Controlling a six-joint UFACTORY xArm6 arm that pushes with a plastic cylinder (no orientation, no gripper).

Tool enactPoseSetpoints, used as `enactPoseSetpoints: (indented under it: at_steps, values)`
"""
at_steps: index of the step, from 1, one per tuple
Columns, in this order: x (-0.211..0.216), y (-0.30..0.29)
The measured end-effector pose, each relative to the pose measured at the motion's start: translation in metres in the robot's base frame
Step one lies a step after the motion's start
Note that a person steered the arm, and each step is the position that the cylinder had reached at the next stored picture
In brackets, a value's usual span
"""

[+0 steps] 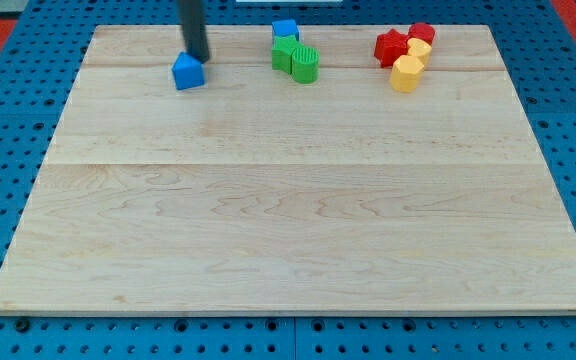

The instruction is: Push the blue triangle into the green star

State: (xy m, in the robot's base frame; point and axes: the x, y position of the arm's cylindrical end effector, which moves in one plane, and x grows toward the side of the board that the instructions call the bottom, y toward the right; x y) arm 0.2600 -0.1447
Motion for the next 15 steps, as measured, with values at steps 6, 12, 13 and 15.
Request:
enactPoseSetpoints:
  at_steps: [6,12,13,15]
  values:
    - [0.117,0.062]
    - [0.158,0.055]
    - [0.124,0.031]
    - [0.091,0.064]
